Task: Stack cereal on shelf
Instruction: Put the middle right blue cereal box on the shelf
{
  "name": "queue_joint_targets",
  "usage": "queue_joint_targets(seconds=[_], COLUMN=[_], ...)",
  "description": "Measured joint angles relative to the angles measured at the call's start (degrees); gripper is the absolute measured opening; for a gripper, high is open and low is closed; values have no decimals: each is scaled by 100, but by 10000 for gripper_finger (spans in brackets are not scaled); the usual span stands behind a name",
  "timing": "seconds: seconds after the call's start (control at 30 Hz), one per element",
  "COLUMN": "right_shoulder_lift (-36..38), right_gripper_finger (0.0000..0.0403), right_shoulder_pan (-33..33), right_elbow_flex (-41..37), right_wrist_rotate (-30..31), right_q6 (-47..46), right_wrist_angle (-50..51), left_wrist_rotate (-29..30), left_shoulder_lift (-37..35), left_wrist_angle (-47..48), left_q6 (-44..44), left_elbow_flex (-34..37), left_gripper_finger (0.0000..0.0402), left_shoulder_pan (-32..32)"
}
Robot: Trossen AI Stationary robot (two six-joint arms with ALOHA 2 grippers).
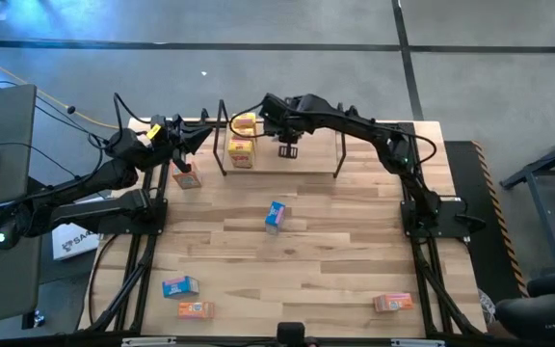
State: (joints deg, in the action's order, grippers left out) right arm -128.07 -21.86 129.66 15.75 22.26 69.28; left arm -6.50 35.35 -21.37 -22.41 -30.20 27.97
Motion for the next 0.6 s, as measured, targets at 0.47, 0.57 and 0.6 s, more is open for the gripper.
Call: queue_joint_targets(seconds=[0.47,0.57,0.6], right_shoulder_lift=[-8,-8,-7], right_gripper_finger=[109,150,163], right_shoulder_pan=[-103,-120,-120], right_elbow_flex=[-277,-277,-277], right_wrist_rotate=[7,10,25], right_q6=[76,86,129], right_wrist_angle=[-717,-693,-660], left_wrist_rotate=[0,0,0], left_shoulder_lift=[0,0,0], left_wrist_angle=[0,0,0], left_q6=[-153,-155,-153], left_elbow_flex=[0,0,0], left_gripper_finger=[1,0,0], left_shoulder_pan=[0,0,0])
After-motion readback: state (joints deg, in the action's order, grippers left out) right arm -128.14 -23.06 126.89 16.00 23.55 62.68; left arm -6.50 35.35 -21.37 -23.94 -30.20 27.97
